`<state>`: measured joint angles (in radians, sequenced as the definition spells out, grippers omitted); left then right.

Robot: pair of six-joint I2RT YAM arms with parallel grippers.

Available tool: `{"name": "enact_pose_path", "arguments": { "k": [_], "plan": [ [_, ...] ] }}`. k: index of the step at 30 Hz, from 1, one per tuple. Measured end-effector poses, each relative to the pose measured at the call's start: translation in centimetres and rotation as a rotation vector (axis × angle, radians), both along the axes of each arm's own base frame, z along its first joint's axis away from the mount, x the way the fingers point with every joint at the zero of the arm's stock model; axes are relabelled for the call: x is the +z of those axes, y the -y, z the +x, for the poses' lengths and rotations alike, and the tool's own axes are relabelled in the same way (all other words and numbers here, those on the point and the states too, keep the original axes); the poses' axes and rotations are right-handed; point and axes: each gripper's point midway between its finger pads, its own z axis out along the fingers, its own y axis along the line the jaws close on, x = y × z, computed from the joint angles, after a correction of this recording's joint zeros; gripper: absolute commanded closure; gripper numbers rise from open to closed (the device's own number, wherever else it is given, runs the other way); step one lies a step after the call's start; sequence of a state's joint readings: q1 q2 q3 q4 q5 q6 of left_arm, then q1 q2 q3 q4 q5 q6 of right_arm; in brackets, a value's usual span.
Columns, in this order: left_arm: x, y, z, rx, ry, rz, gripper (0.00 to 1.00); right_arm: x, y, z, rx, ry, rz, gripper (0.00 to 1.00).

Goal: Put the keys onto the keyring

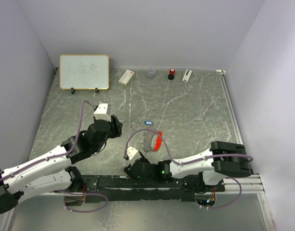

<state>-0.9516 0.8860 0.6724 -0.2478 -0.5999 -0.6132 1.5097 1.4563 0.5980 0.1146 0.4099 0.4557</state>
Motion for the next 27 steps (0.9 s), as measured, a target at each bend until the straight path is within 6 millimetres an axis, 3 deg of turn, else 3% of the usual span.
{"name": "enact_pose_path", "arguments": {
  "k": [6, 16, 27],
  "plan": [
    [-0.4, -1.0, -0.8, 0.007, -0.011, -0.019, 0.39, -1.4, -0.6, -0.5, -0.026, 0.010, -0.026, 0.39],
    [-0.6, -1.3, -1.1, 0.011, -0.018, -0.021, 0.39, -0.9, -2.0, -0.4, -0.042, 0.012, 0.008, 0.39],
    [-1.1, -1.4, -1.2, 0.011, -0.025, -0.011, 0.39, -1.4, -2.7, -2.0, -0.004, -0.034, 0.024, 0.43]
  ]
}}
